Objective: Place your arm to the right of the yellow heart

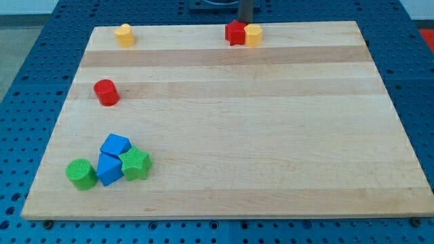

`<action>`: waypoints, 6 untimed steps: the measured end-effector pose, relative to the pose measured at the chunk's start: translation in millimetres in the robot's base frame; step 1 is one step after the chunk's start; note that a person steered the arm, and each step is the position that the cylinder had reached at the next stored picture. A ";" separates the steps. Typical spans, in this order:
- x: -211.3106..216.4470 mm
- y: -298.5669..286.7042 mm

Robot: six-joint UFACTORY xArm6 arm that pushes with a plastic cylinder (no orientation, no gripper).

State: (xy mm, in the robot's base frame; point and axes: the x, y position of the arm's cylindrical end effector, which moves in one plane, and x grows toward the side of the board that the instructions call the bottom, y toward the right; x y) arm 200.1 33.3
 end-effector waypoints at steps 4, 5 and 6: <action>-7.0 -89.3; -7.6 -114.8; -8.7 -143.9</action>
